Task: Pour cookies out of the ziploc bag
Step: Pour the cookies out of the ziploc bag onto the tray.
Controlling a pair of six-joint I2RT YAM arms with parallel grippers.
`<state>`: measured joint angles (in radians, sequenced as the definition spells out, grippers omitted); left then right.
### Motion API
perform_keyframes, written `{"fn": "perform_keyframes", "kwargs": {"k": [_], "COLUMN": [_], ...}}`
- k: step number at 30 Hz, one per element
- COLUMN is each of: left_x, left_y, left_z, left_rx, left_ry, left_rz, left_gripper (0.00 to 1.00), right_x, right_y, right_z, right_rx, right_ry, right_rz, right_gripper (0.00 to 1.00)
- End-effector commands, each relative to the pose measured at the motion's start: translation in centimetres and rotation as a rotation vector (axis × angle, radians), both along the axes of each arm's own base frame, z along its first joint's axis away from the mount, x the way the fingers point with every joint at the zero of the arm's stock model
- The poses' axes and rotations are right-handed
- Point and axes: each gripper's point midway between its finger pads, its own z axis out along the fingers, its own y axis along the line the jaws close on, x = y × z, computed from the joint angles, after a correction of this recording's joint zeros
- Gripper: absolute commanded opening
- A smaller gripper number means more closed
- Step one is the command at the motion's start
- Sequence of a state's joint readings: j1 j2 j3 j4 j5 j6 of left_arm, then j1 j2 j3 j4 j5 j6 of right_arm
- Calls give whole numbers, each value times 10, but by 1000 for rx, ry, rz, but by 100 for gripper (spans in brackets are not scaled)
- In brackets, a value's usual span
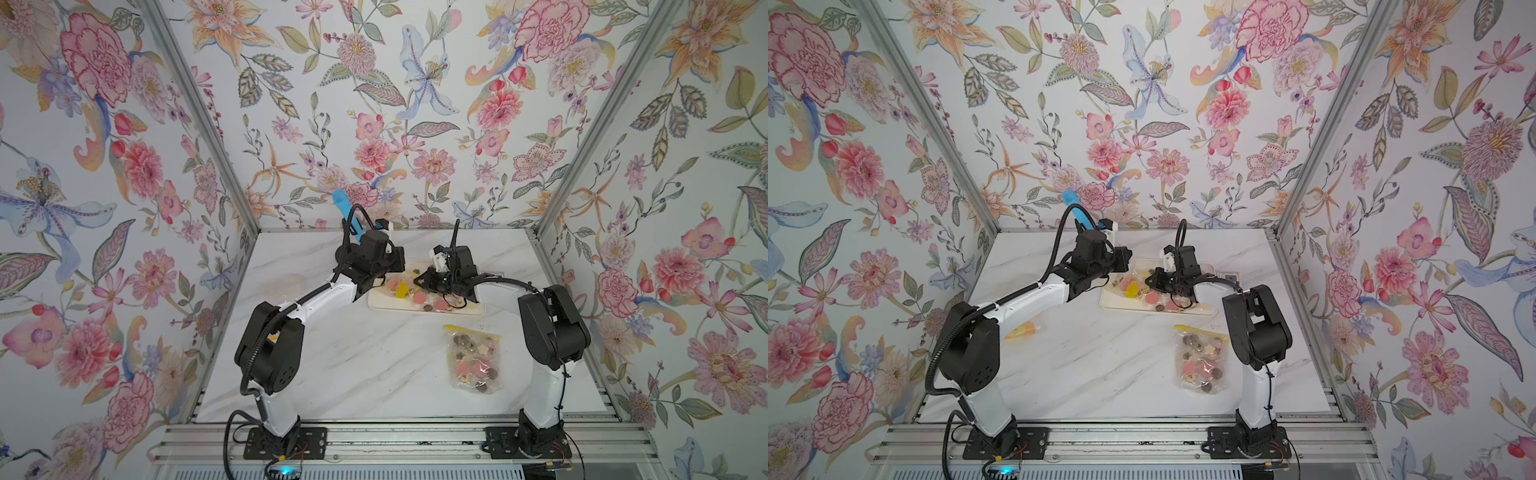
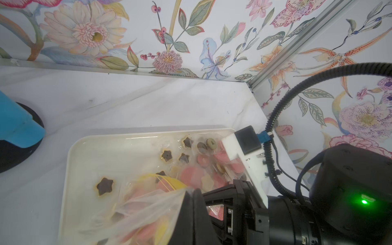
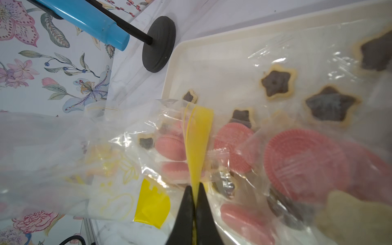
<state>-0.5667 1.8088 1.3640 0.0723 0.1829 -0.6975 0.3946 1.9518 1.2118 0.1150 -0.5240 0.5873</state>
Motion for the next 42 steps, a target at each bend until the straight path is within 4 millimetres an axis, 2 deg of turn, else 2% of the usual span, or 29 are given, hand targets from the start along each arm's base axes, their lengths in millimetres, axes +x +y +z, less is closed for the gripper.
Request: {"fn": "perform_keyframes", "kwargs": {"k": [1,8,14,18,23,28,36,42], "left_x": [2,5,14,18,23,31,45,54], "left_y": [-6,-25,-43,-48,-42,-25,0,10], "left_z": [-4,-8,-4,1,9,15,21,23], "left_rx": [-55,-68,-88,-88,-28,38,72,76], "left_ry": [8,10,-3,-14,-42,-59,-76,-92], "left_rz": [-7,-26,-41,-48,-37,-7,24,44], "left_gripper": [0,0,0,0,0,0,0,0], "right_x": [2,13,25,30,28,29,41,56], "right_y": [-18,-47,-68,-73,-64,-42,-15,-6], "right_z": [-6,-8,-3,1,3,-2,-6,-6], "right_rx": [-35,-45,-40,-33,-8,12,23,22], "right_ry": [-1,-1,-11,-14,-8,9,14,8], "right_rz": [-35,-92,-137,-145,-115,-70,-46,-48], "right_gripper": [0,0,0,0,0,0,0,0]}}
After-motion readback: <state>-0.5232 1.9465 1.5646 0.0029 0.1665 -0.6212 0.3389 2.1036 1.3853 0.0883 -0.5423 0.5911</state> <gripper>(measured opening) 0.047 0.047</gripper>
